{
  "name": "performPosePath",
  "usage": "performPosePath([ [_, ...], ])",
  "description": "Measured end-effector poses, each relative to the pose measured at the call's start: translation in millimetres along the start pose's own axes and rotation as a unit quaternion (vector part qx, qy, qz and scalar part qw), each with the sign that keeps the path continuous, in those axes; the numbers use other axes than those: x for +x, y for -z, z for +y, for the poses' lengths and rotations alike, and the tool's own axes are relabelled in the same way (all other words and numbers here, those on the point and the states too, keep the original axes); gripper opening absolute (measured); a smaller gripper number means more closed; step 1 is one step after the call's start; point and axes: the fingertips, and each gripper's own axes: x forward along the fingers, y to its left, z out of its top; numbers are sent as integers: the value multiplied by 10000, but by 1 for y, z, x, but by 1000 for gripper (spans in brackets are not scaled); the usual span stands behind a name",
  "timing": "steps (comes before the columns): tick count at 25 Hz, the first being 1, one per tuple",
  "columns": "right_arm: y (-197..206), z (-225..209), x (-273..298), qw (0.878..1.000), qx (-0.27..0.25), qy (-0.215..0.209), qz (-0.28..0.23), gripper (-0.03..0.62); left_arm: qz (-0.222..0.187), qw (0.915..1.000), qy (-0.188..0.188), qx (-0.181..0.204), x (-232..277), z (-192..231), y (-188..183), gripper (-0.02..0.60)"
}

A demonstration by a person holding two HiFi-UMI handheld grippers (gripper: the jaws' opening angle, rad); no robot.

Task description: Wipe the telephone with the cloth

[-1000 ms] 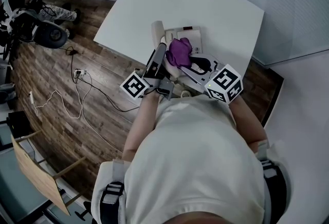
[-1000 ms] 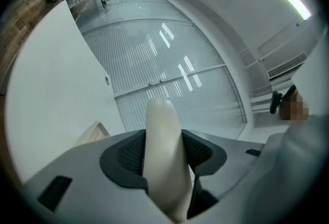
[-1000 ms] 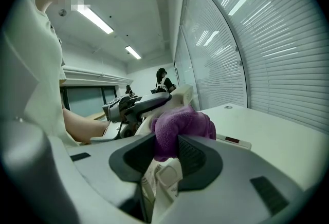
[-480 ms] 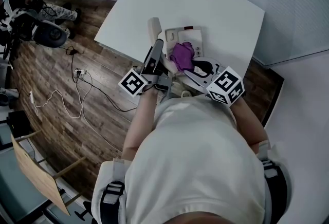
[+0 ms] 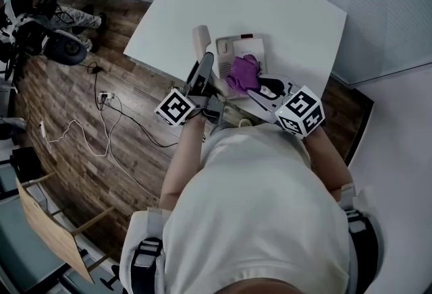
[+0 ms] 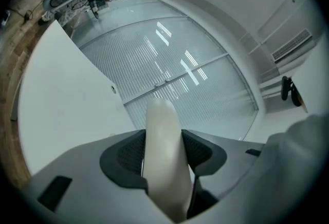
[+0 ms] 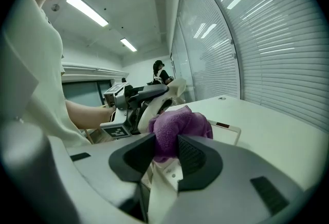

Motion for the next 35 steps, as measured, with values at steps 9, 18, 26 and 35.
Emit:
performPosePath([
  [9,-5,-37,-14,9962,364,766,-220,135,650,9879,-930,1058,3,30,23,223],
  [18,-6,-45,-15,9938,577,865,-382,135,1364,9648,-1765,1394,5,64,60,223],
  [26,-4,-46,-15,9931,650,905,-353,135,1656,9474,-2235,1586,5,83,69,223],
  [35,-5,-45,-13,9922,755,927,-366,135,1718,9338,-2414,2004,19,84,66,224],
])
